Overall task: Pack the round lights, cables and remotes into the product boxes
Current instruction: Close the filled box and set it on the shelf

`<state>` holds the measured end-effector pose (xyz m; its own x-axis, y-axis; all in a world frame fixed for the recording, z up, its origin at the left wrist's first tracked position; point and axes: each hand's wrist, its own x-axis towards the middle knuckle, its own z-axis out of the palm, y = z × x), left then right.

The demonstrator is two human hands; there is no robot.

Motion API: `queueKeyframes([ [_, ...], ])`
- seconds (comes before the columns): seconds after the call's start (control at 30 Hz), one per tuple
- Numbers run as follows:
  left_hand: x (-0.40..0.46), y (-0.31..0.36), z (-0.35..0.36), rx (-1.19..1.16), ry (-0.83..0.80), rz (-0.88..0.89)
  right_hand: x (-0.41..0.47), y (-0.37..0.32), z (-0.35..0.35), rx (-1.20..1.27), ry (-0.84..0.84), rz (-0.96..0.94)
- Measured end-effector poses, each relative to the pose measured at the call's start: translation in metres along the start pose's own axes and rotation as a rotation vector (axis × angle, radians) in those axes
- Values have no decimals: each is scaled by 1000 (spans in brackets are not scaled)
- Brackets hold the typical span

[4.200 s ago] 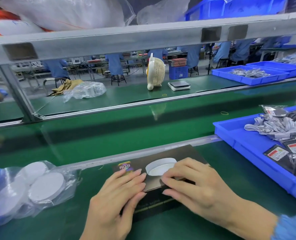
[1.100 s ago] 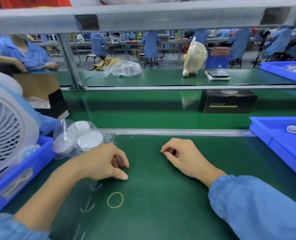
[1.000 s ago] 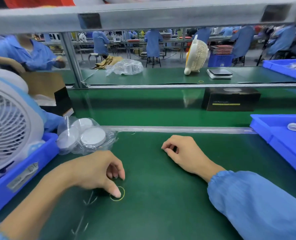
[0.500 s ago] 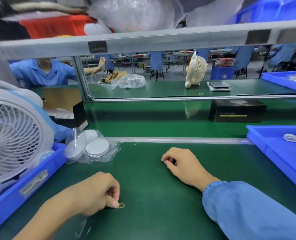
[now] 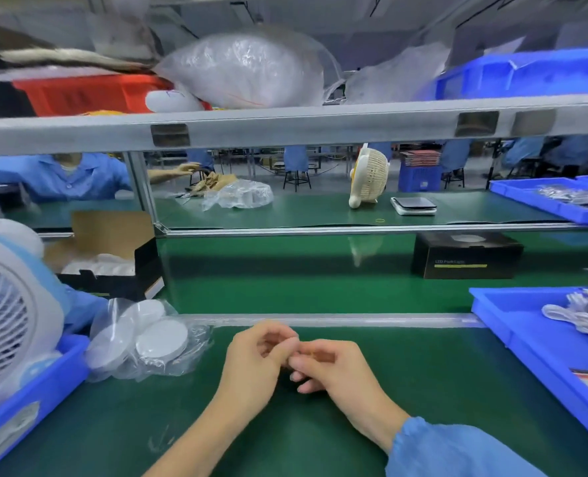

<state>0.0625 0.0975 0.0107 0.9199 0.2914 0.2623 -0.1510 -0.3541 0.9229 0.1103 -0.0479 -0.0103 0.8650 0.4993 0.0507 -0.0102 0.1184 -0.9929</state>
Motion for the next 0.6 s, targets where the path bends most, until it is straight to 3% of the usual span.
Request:
queueKeyframes([
  [0.07,3,-9,-5,-368,24,-177,4,2,0,6,22,-13],
  [0.13,5,-14,-15,-826,-98,-367,7,2,0,14,55,-9],
  [0.2,7,-14,-23,-1087,-251,-447,10,2,0,50,104,0],
  [0.27,7,-12,-22,-1141,-327,-482,12,3,-1,106,179,-3],
  [0.4,8,-13,-17,-1026,-277,-499,11,3,0,136,292,-33],
  [0.6,3,-16,-17,-948,-273,-330,4,0,8,-109,112,-92],
])
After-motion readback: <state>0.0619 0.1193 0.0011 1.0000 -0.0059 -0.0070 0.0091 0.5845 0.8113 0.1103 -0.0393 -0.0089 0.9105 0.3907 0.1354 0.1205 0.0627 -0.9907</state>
